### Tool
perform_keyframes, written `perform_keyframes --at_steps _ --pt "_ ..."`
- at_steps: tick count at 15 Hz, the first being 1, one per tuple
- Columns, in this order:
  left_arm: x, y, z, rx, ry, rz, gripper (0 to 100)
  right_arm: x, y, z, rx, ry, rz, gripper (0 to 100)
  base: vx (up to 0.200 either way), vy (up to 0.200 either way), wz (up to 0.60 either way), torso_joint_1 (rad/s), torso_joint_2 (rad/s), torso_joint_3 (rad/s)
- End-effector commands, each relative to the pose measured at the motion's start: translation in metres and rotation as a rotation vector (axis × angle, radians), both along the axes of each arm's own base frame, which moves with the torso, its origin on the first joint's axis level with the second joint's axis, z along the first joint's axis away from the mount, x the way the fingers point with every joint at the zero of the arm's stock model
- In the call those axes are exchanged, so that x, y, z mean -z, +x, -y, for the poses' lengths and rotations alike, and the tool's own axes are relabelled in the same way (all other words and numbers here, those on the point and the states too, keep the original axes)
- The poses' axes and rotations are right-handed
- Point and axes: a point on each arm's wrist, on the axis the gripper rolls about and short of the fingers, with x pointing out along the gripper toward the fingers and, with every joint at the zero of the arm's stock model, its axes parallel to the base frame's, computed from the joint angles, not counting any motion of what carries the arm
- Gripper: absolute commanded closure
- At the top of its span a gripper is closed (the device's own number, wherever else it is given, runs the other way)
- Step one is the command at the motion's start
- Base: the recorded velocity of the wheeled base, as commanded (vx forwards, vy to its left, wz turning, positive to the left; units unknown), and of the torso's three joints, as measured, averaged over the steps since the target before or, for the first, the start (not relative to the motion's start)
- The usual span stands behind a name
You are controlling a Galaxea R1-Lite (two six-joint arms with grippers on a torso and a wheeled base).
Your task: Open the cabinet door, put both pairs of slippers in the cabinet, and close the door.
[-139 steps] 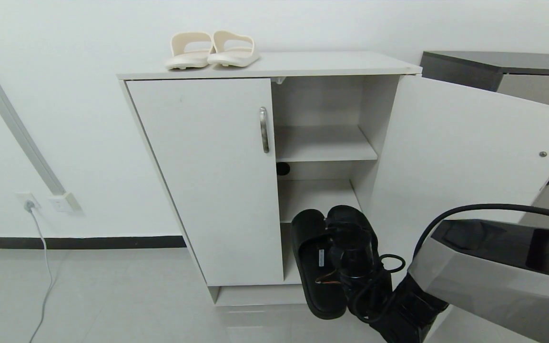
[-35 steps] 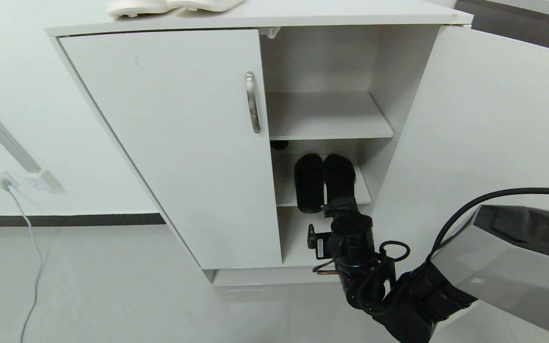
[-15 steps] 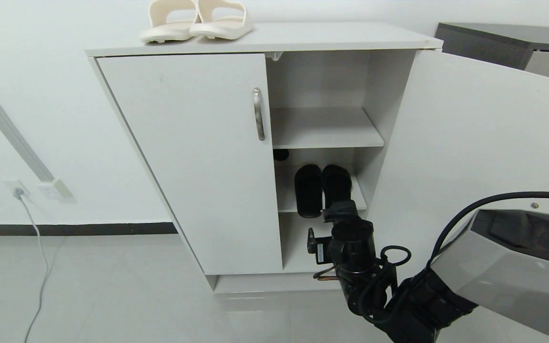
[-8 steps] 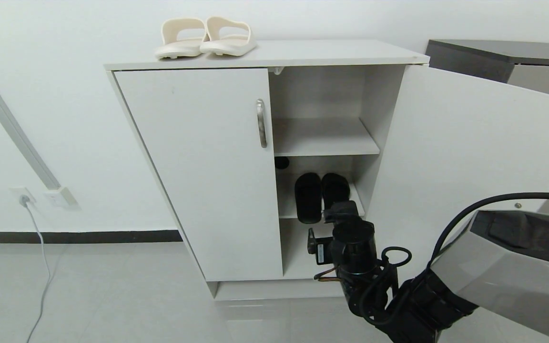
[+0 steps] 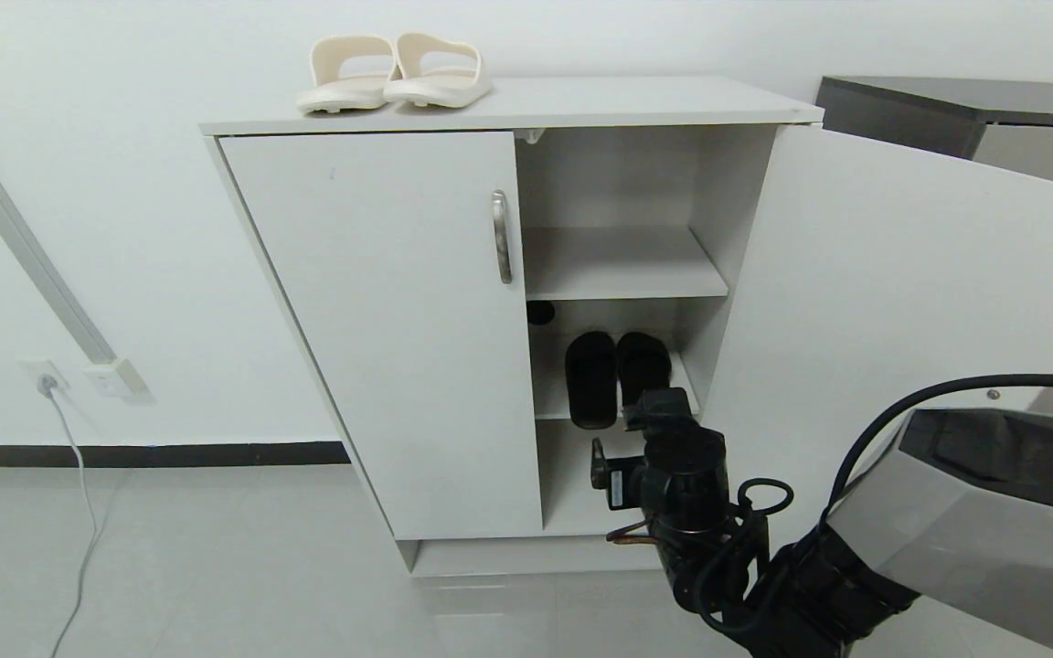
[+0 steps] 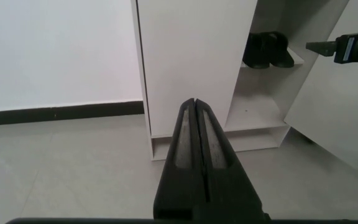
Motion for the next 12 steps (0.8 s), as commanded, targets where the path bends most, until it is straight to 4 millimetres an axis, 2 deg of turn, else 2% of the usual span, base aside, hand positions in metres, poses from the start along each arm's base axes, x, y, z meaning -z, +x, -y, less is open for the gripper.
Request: perform_keyframes --at_steps 1,3,12 --pt "0.0 0.0001 0.0 0.0 0.0 -0.002 100 0.0032 0.0002 -0.0005 -0.001 -0.006 -0.006 0 0.0 0.0 0.0 0.0 0.0 0.0" --pt "0.0 0.0001 0.0 0.0 0.0 -0.002 100 0.0032 0.0002 -0.0005 -0.001 -0.006 -0.006 0 0.0 0.0 0.0 0.0 0.0 0.0" --pt "0.0 0.0001 0.0 0.0 -0.002 -0.002 100 0.0058 0.0004 -0.0006 -0.001 -0.011 -0.01 0 0.0 0.2 0.0 0.005 0.0 0.004"
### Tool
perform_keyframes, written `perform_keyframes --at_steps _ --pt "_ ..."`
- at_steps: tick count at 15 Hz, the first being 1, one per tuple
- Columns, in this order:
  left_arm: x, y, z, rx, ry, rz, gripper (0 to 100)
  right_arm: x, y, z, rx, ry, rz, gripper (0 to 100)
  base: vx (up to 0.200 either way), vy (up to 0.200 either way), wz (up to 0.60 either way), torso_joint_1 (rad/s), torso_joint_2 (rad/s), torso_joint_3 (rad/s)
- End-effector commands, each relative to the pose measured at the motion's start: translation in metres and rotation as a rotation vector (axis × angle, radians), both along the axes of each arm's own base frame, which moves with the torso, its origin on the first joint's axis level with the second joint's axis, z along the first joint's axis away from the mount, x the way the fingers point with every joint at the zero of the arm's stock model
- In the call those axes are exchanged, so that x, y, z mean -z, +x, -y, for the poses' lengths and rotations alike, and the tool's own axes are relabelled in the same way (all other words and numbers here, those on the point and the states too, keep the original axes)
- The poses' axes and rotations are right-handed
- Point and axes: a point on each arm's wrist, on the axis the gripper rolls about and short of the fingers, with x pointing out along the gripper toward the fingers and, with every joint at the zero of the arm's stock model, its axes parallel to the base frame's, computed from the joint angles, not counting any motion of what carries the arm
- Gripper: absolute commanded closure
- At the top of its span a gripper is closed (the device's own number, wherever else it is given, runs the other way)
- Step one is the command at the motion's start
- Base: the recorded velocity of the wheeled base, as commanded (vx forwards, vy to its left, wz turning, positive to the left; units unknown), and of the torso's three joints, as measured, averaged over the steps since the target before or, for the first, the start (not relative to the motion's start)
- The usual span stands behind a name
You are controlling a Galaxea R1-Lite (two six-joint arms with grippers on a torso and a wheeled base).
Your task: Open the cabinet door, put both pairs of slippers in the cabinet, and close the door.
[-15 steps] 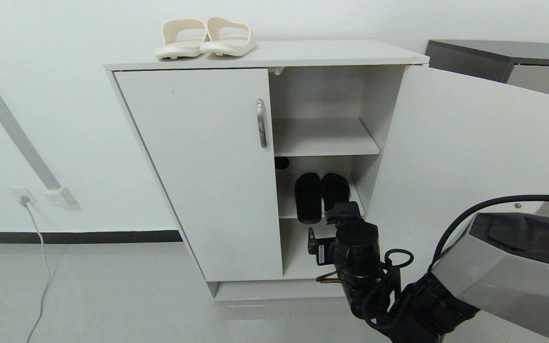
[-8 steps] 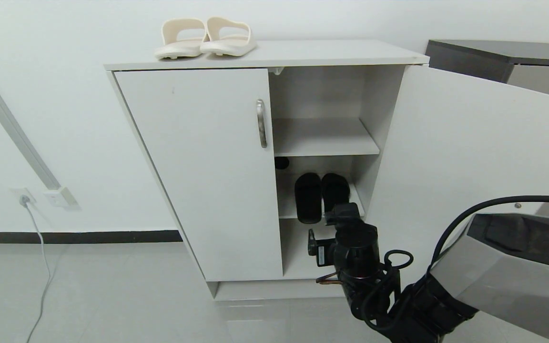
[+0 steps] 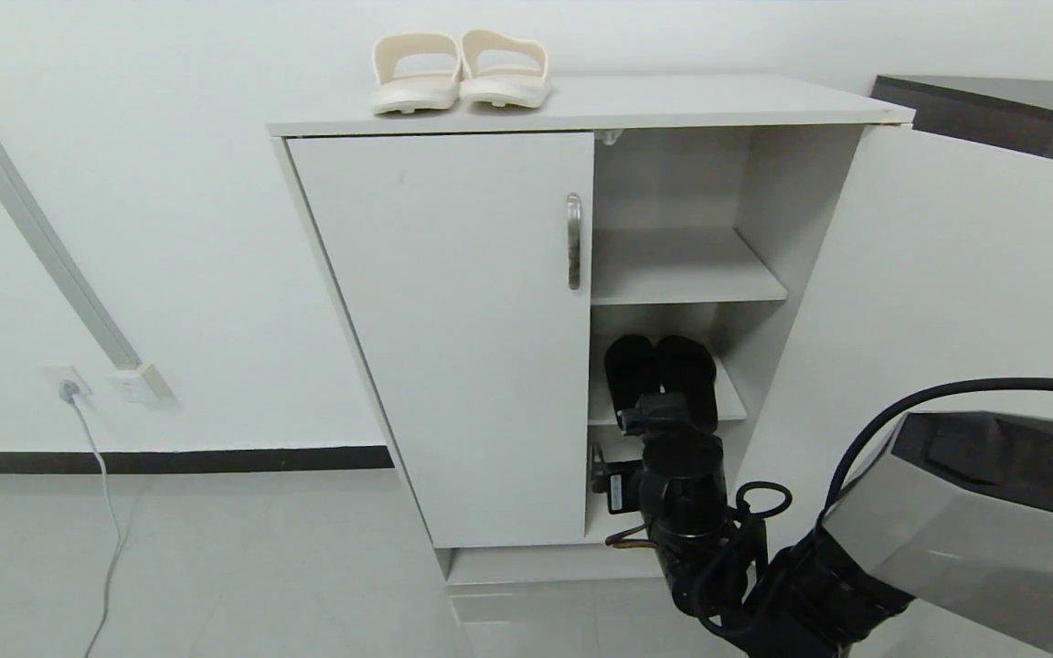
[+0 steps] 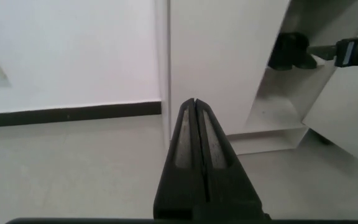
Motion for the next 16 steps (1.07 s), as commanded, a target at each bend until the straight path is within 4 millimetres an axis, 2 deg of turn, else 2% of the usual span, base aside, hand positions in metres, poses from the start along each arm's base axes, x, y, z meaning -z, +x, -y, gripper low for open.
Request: perform_keyframes --at_steps 1,9,16 --pt "-0.0001 0.0001 0.0 0.0 0.0 -0.001 100 0.0014 0.0005 0.0002 0.001 -0.003 -0.003 0 0.0 0.2 0.0 0.002 0.0 -0.002" --pt "-0.0001 0.0001 0.0 0.0 0.0 -0.001 100 0.0052 -0.0017 0.0025 -0.001 -0.03 -0.014 0 0.0 0.2 0.0 0.002 0.0 0.003" --pt "-0.0001 0.0001 0.0 -0.001 0.0 -0.001 100 0.0086 -0.0053 0.0084 -0.031 -0.095 0.012 0 0.0 0.0 0.0 0.0 0.0 0.0"
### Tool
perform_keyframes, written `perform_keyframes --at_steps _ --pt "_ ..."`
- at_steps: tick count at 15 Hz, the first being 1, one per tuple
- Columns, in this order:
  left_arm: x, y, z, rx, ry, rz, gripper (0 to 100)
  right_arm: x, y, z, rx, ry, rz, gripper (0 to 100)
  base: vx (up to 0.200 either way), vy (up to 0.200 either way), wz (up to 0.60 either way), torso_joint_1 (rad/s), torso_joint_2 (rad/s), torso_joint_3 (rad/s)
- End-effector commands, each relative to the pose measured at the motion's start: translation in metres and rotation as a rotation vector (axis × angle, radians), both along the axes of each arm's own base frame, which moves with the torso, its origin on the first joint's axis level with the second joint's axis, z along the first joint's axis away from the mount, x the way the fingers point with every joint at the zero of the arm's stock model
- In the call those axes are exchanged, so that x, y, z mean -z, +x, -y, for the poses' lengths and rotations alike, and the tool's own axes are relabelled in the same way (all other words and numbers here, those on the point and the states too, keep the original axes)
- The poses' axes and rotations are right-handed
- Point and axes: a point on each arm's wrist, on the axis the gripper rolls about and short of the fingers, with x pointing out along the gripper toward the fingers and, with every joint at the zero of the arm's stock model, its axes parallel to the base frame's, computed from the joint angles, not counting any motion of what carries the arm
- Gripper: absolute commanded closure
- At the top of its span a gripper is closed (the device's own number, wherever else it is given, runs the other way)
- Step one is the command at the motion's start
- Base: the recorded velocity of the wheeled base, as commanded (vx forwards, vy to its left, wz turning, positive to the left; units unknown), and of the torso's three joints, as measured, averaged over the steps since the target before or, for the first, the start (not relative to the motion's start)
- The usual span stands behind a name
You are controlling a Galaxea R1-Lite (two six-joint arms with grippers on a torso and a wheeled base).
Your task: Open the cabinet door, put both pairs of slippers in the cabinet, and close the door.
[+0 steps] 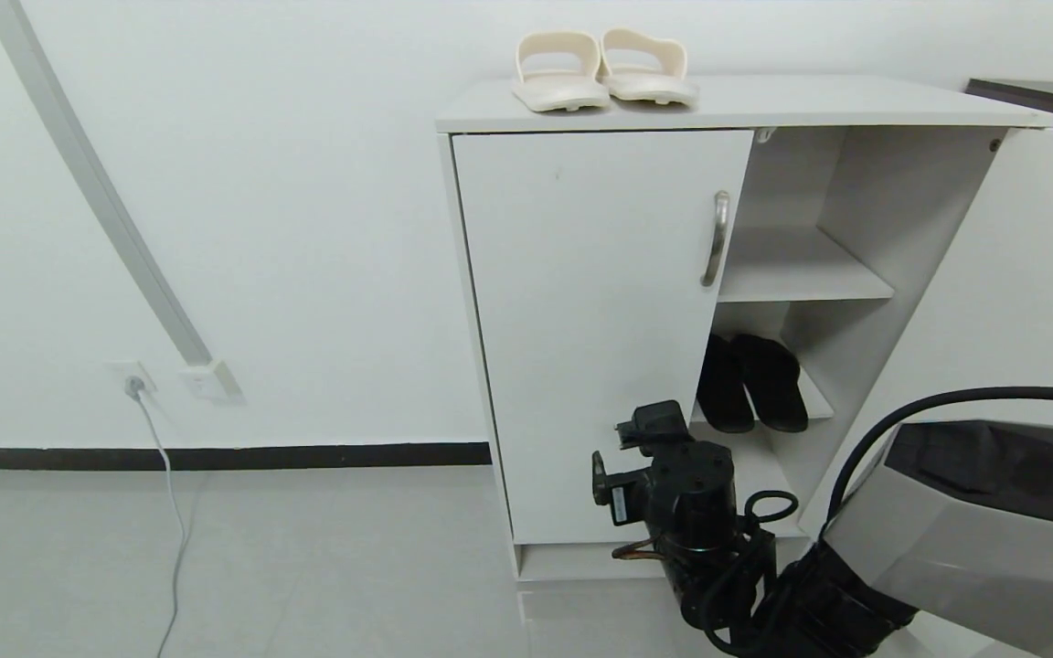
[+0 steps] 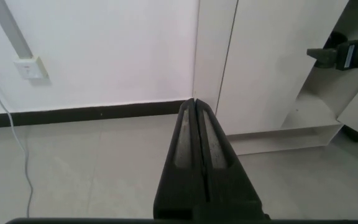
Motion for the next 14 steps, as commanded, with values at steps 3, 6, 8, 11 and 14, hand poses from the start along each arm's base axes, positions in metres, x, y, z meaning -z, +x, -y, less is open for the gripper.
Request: perform_keyframes --at_steps 3,6,8,11,14 --pt "0.0 0.0001 0.0 0.0 0.0 -0.002 100 0.0058 -0.0009 0.0023 -0.027 -0.005 -0.001 0 0.0 0.0 0.0 0.0 0.0 0.0" --pt "0.0 0.0001 0.0 0.0 0.0 -0.002 100 0.0102 0.0 0.0014 -0.027 -0.006 -0.002 0 0.0 0.0 0.0 0.0 0.0 0.0" --pt "0.0 0.0001 0.0 0.002 0.004 -0.001 100 0.0104 0.0011 0.0011 -0.025 -0.004 0.0 0 0.0 0.0 0.0 0.0 0.0 0.0" --pt "0.0 0.0001 0.0 0.002 0.006 -0.001 100 0.0062 0.0017 0.0013 -0.024 0.008 0.012 0 0.0 0.0 0.0 0.018 -0.15 -0.137" --pt "0.0 0.0001 0.0 0.002 0.006 -0.001 100 0.0031 0.0018 0.0012 -0.024 0.02 0.028 0 0.0 0.0 0.0 0.064 -0.39 -0.329"
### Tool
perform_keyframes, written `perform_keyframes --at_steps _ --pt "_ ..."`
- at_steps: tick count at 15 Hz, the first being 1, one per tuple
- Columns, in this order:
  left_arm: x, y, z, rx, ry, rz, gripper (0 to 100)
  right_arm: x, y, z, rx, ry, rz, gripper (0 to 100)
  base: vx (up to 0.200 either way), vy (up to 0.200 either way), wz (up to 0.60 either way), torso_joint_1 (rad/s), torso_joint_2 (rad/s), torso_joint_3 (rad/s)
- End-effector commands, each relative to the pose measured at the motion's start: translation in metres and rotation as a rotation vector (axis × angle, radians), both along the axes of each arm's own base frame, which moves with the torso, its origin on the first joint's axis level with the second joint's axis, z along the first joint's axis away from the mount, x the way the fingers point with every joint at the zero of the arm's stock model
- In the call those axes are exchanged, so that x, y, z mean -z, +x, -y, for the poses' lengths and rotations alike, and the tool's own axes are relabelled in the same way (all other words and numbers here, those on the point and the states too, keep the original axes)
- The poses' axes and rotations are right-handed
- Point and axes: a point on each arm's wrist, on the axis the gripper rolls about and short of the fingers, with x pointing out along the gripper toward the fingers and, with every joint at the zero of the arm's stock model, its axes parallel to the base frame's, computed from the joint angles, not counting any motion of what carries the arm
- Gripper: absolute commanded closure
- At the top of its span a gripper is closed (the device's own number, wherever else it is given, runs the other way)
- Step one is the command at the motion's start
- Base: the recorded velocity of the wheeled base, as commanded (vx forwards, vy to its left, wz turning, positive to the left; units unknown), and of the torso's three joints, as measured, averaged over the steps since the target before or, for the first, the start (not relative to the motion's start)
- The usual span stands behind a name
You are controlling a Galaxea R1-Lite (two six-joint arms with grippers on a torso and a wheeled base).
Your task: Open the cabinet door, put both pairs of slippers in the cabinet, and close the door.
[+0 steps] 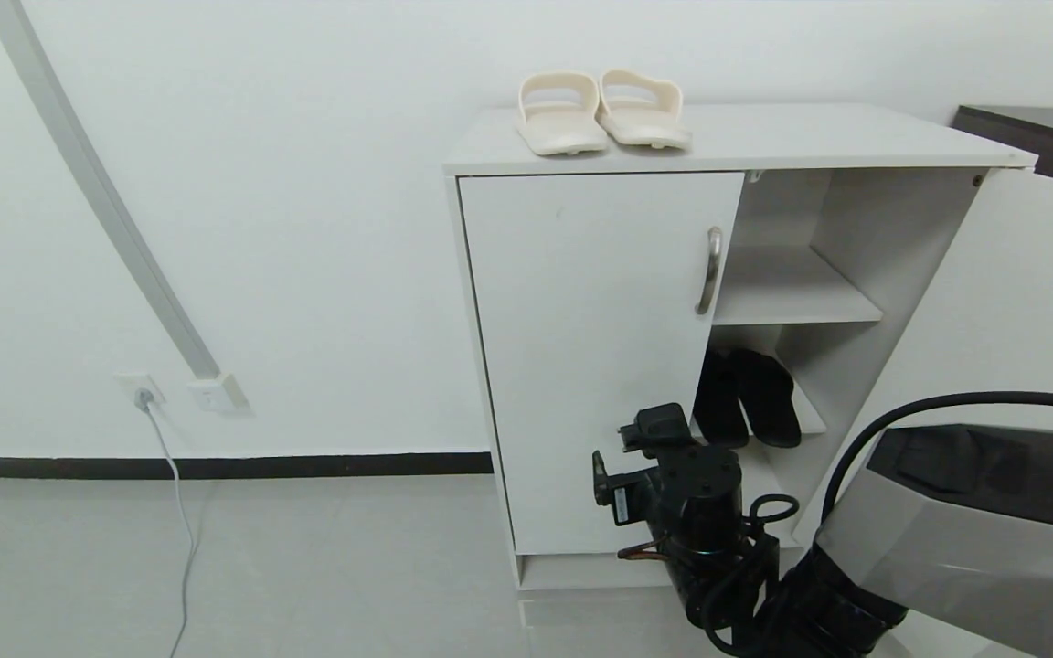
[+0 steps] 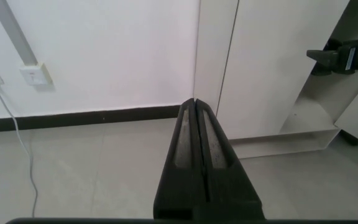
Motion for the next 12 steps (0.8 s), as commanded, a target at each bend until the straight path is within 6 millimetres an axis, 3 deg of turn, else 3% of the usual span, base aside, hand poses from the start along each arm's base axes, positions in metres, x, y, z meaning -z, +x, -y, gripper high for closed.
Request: perform_keyframes --at_steps 1,12 --pt "0.0 0.0001 0.0 0.001 -0.001 -0.001 100 -0.0011 0.0001 -0.0002 -0.001 0.0 0.004 0 0.0 0.0 0.0 0.095 -0.43 -0.349" --pt "0.0 0.0001 0.0 0.001 -0.001 -0.001 100 -0.0041 -0.002 0.002 -0.002 0.001 0.03 0 0.0 0.0 0.0 0.15 -0.47 -0.326"
